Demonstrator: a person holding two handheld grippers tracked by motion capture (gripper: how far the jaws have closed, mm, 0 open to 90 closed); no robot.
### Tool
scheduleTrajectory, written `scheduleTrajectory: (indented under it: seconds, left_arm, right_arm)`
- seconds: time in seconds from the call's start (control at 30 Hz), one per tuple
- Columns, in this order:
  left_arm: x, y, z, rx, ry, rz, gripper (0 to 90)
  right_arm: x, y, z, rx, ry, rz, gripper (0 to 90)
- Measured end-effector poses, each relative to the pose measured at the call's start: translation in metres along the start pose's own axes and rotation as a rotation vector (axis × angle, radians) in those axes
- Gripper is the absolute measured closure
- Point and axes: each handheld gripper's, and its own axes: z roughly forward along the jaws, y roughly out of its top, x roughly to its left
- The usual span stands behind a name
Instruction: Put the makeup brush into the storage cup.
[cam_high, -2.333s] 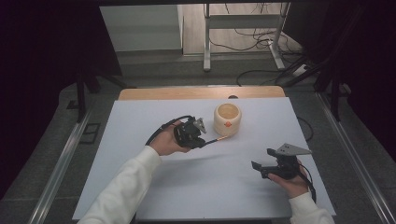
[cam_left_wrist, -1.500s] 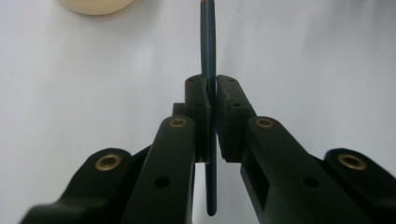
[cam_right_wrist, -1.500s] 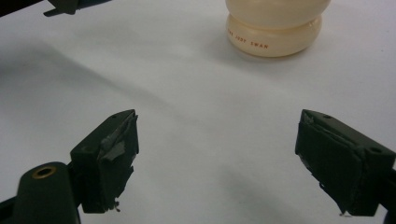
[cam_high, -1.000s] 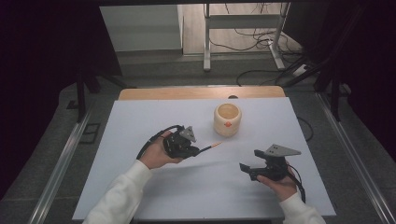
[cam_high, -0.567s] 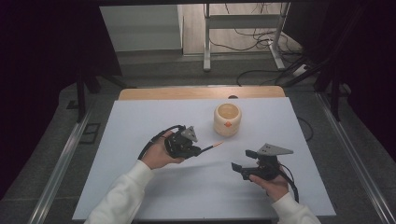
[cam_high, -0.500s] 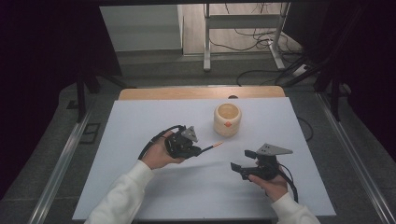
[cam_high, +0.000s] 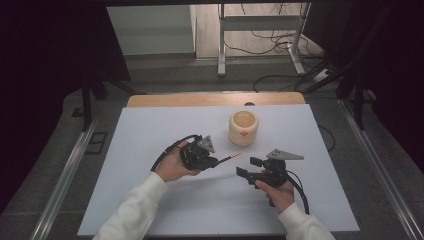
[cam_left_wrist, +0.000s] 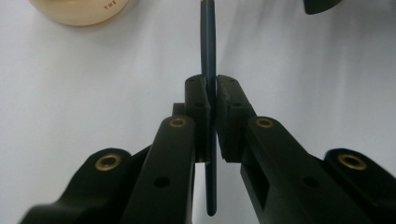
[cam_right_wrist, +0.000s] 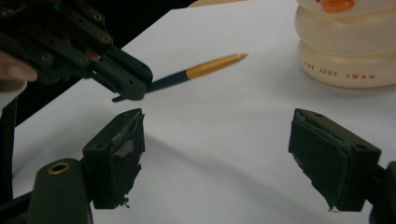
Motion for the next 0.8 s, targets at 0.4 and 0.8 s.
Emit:
scheduleTrajectory:
  seconds: [0.4,0.8]
  left_arm:
    - [-0.002,0.004,0.002,-0.006,0.001,0.004,84.6]
    - [-0.005,0.008,0.006,-0.012,-0.006,0.013,84.5]
  right_arm:
    - [-0.001,0.004,0.015,-0.041,0.033,0.098,28.9]
    - [-0.003,0.005,0.026,-0.087,0.087,0.174,54.0]
